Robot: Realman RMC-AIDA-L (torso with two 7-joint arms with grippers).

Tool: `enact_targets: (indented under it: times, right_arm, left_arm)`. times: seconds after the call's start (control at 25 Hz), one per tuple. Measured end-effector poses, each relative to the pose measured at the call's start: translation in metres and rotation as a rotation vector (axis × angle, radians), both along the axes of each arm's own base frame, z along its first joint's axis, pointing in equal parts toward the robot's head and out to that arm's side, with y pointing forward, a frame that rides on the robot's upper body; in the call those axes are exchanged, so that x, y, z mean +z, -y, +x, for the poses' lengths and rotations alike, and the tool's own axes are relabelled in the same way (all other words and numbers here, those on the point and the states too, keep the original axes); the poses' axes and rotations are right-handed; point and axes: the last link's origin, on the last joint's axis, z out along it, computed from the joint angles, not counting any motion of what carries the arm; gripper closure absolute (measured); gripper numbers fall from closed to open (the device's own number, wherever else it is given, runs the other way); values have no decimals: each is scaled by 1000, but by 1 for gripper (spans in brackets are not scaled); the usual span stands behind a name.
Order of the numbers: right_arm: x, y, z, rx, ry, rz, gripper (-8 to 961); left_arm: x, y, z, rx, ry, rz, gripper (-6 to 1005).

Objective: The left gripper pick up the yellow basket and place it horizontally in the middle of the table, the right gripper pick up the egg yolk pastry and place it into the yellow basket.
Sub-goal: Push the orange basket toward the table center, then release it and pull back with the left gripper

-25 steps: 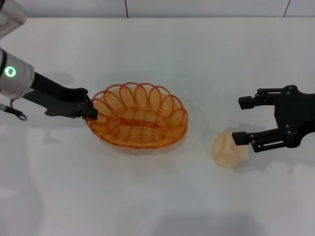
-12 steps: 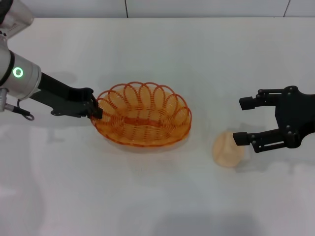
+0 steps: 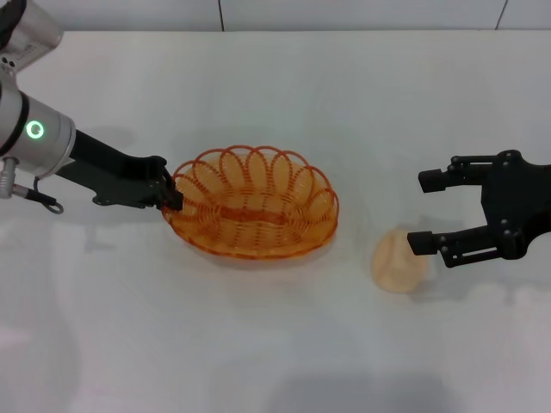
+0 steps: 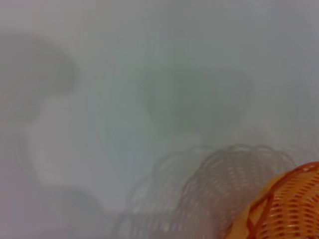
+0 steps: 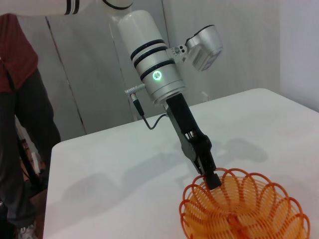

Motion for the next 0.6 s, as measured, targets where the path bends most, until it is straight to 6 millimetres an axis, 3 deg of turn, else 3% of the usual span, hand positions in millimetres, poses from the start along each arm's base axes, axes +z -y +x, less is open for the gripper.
enact_targets:
  times: [0.36, 0.6]
  right_arm:
    - [1, -1, -2, 6, -1, 3, 106]
    - [2, -3, -2, 4, -4, 10, 106]
  left_arm:
    - [-1, 2, 1, -2, 4, -16, 922]
    - [-1, 3, 0, 1, 13, -17, 706]
